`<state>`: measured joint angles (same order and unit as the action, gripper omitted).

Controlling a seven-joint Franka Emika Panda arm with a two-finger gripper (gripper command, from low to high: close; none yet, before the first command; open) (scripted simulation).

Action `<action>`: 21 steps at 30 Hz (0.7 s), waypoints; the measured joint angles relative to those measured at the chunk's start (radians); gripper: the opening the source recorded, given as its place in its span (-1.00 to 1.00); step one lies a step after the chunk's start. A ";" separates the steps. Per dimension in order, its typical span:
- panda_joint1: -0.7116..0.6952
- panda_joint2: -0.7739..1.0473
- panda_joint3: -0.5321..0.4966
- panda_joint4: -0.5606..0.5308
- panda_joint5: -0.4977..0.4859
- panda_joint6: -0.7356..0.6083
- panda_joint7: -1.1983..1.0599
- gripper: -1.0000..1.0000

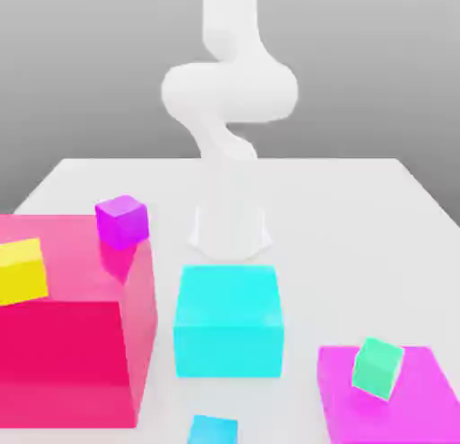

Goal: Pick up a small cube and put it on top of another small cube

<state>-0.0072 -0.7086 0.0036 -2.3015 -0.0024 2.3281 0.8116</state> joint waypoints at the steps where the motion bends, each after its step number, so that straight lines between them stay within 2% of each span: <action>1: -0.003 0.039 0.001 -0.001 -0.001 0.012 0.005 0.00; 21: -0.039 0.768 0.007 -0.012 -0.017 0.236 0.095 0.00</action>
<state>-0.0459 0.0589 0.0106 -2.3139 -0.0195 2.5637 0.9071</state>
